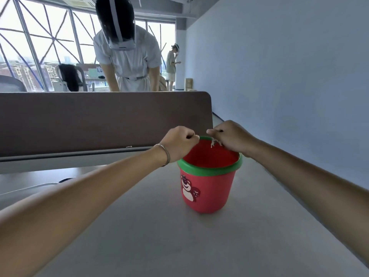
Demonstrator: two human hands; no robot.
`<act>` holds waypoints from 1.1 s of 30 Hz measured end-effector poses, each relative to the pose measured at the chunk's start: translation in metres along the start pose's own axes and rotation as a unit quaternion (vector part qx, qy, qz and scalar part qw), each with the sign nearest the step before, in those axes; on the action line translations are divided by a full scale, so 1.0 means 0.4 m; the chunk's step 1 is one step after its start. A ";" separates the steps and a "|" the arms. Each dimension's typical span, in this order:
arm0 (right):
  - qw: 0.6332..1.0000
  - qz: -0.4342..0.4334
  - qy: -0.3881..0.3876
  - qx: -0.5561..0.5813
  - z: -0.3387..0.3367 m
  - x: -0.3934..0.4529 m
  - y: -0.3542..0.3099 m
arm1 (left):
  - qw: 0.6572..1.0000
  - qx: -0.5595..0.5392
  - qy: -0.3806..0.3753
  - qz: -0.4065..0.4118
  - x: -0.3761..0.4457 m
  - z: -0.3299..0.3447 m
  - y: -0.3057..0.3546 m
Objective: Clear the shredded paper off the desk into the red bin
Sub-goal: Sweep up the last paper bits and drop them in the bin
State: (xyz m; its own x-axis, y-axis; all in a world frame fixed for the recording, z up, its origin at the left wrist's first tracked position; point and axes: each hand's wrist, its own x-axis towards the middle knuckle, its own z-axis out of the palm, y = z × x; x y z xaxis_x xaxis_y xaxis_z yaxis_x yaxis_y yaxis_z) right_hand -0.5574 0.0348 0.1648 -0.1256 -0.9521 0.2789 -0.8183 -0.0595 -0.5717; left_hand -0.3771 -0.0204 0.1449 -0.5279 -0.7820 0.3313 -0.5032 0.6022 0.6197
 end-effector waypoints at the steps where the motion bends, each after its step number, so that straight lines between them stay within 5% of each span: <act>1: 1.000 0.000 -0.005 -0.005 -0.003 0.002 0.007 | 1.000 0.010 0.001 0.002 0.005 0.004 0.000; 16: 0.979 -0.072 -0.087 -0.168 -0.027 -0.033 0.015 | 0.962 0.266 -0.065 0.008 0.031 0.028 0.001; 24: 0.983 -0.066 -0.067 -0.160 -0.027 -0.053 0.012 | 0.959 0.270 -0.091 0.012 0.009 0.003 0.042; 33: 0.968 -0.128 -0.079 -0.200 -0.011 -0.135 -0.044 | 0.962 0.255 -0.038 0.089 -0.107 -0.049 0.048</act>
State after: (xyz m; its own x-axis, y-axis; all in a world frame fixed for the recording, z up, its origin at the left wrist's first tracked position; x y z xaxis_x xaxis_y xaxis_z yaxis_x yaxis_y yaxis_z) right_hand -0.5386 0.0886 0.1633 0.1726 -0.9573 0.2320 -0.9667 -0.2097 -0.1463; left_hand -0.3509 0.0214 0.1565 -0.6762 -0.6565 0.3342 -0.6599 0.7415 0.1214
